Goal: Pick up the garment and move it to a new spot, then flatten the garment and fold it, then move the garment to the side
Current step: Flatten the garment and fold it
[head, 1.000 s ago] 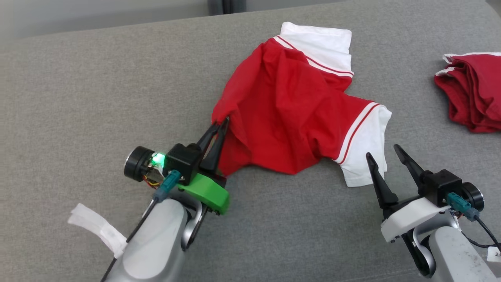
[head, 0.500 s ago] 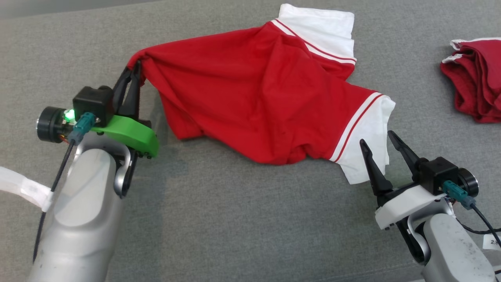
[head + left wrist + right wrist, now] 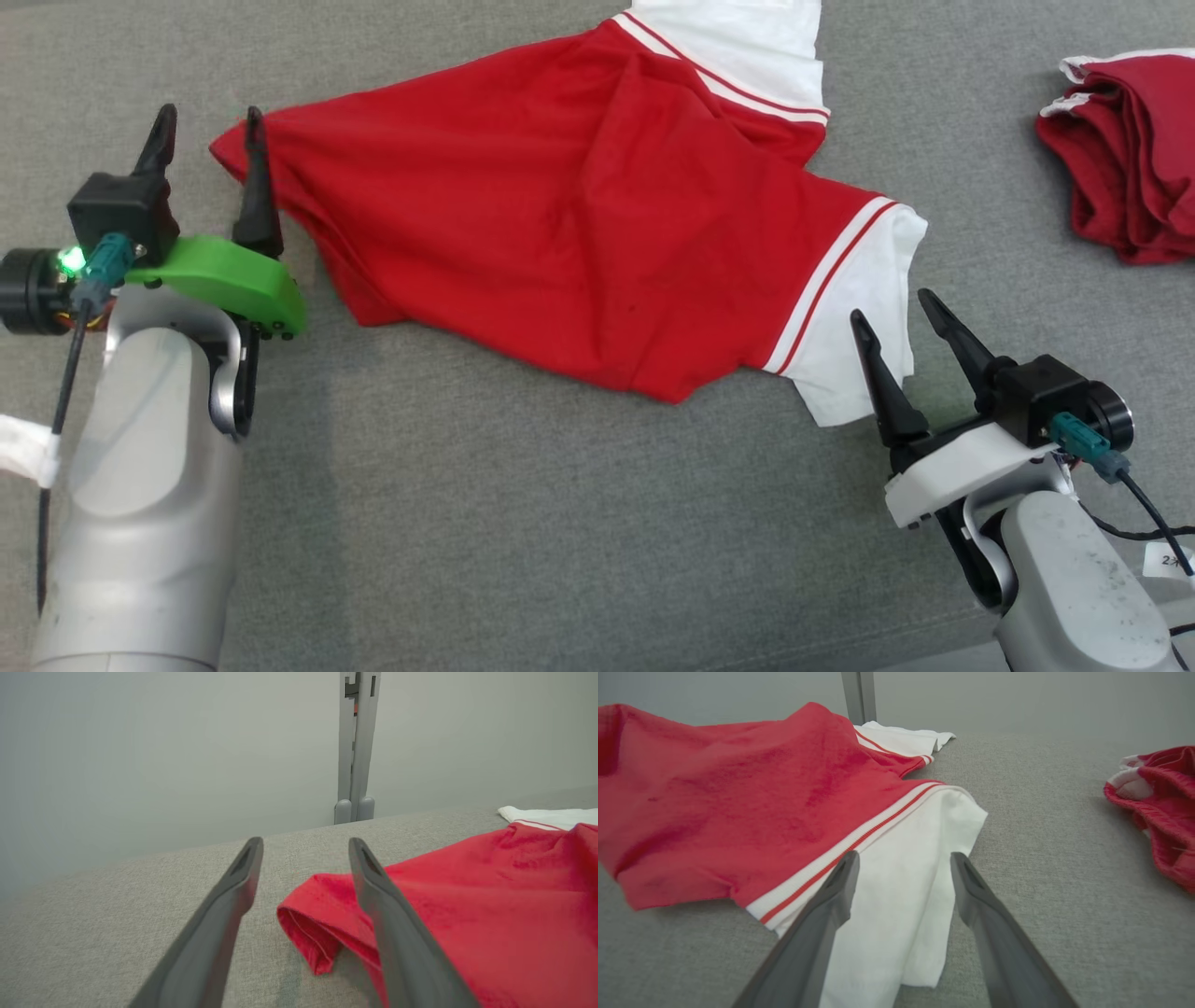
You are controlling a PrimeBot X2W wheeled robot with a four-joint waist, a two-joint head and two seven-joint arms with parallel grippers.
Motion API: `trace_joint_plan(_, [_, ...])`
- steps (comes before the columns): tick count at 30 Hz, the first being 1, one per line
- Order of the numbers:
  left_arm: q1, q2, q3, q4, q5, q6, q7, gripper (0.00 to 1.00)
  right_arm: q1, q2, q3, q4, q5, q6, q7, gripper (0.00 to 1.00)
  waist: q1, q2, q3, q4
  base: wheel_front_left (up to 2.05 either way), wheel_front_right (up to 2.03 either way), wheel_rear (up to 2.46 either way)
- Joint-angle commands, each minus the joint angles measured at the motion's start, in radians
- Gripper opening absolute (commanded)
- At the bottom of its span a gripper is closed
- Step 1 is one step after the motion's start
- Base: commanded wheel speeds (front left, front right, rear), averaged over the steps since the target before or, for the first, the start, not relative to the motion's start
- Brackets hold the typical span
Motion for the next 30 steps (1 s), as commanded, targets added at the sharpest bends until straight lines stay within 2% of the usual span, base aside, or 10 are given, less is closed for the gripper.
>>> trace_joint_plan(1, [0.040,-0.010,0.012,-0.015,0.006,0.009,0.000,1.00,0.002,0.001,-0.004,0.003,-0.006,-0.002,-0.004,1.00,0.0000,-0.0001,-0.020,0.009,0.00,0.00,0.00])
trace_joint_plan(9, [0.222,-0.082,0.080,-0.167,0.033,-0.001,0.000,1.00,0.038,0.000,-0.013,0.020,-0.009,-0.002,-0.004,1.00,0.0000,-0.0001,-0.113,0.040,0.00,0.00,0.00])
trace_joint_plan(15, [0.403,-0.121,0.076,-0.265,0.063,-0.016,0.000,1.00,0.088,0.007,-0.025,0.038,-0.014,-0.002,-0.004,1.00,0.0000,-0.0001,-0.207,0.067,0.00,0.00,0.00])
trace_joint_plan(25, [0.658,-0.140,0.071,-0.384,0.079,-0.023,0.000,1.00,0.181,0.024,-0.047,0.059,-0.013,-0.002,-0.004,1.00,0.0000,-0.0001,-0.316,0.098,0.00,0.00,0.00])
trace_joint_plan(30, [0.785,-0.141,0.042,-0.442,0.042,0.003,0.000,1.00,0.238,0.038,-0.081,0.074,-0.006,-0.002,-0.004,1.00,0.0000,-0.0001,-0.359,0.112,0.00,0.00,0.00])
